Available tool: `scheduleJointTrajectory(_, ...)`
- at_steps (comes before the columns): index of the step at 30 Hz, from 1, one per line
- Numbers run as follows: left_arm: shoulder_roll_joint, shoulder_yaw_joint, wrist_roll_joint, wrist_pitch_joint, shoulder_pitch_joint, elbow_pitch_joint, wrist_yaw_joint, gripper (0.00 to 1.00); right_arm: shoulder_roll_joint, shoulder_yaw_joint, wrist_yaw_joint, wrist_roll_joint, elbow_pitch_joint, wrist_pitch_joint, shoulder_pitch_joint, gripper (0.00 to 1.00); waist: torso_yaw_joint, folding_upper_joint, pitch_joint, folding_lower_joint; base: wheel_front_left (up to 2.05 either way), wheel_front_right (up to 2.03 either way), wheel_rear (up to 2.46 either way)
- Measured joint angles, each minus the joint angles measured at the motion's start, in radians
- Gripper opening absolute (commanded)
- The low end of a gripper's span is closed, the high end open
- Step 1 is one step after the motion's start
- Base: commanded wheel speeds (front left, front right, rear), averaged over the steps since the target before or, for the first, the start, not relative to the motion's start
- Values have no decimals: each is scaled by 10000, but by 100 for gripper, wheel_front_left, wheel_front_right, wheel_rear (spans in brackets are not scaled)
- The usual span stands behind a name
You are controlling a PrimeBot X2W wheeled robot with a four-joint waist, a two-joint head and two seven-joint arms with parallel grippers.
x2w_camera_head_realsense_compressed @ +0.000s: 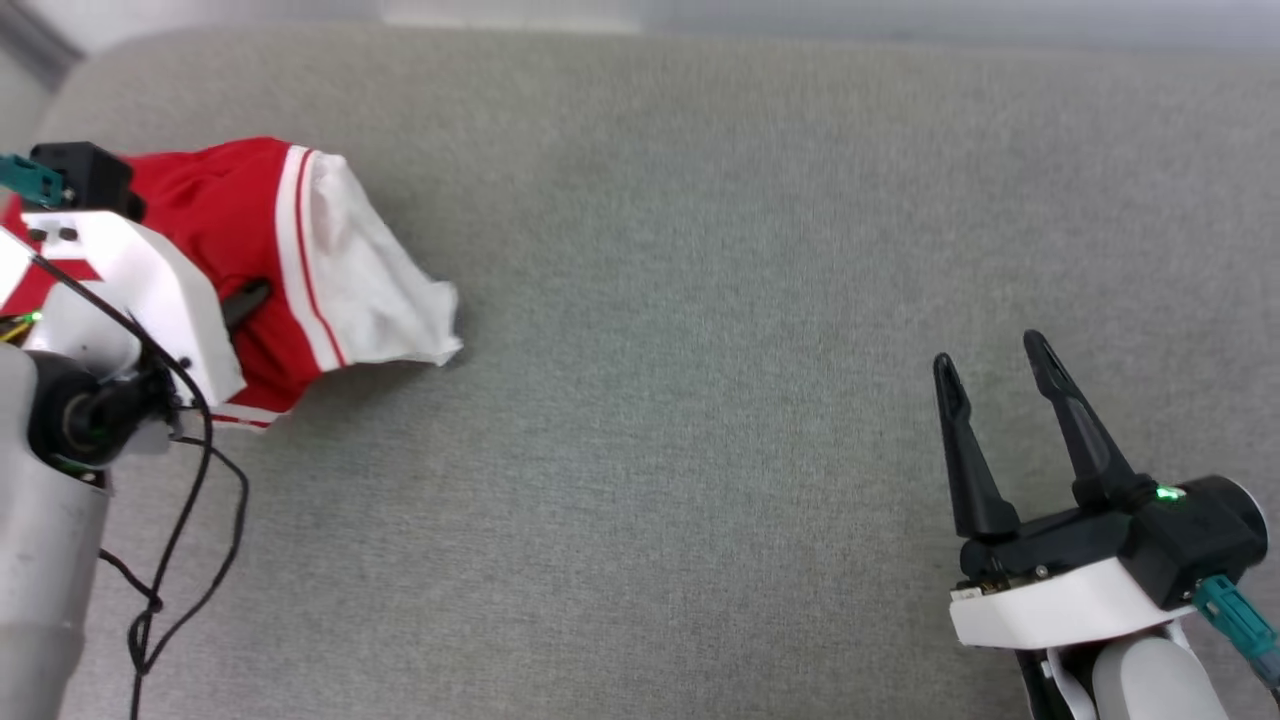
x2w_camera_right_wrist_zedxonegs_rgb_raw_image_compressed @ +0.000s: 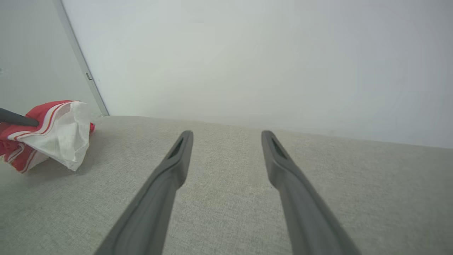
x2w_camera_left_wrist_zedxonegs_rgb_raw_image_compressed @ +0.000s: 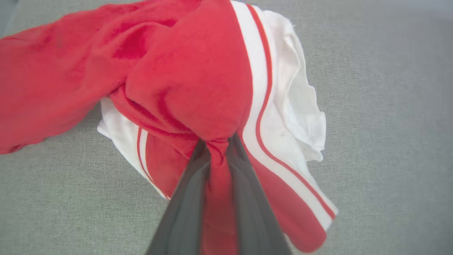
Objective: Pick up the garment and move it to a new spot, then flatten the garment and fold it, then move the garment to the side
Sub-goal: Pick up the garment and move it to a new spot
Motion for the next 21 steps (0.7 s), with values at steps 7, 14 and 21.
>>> scheduleJointTrajectory(7, -349, -370, -157, -725, 609, -888, -44, 0, 0, -113, 0, 221, 90, 0, 297, 100, 100, 0, -1032, 0, 0, 0, 0)
scheduleJointTrajectory(14, -1323, -1421, -63, -1452, 1159, -1363, -56, 0, 0, -42, 0, 435, 138, 2, 488, 100, -274, 0, -1604, -1, 0, 0, 0)
scheduleJointTrajectory(21, -2765, -2721, 180, -2389, 1635, -855, -58, 0, -4, -29, 0, 533, 117, 0, 645, 100, -1226, 0, -1898, -1, 0, 0, 0)
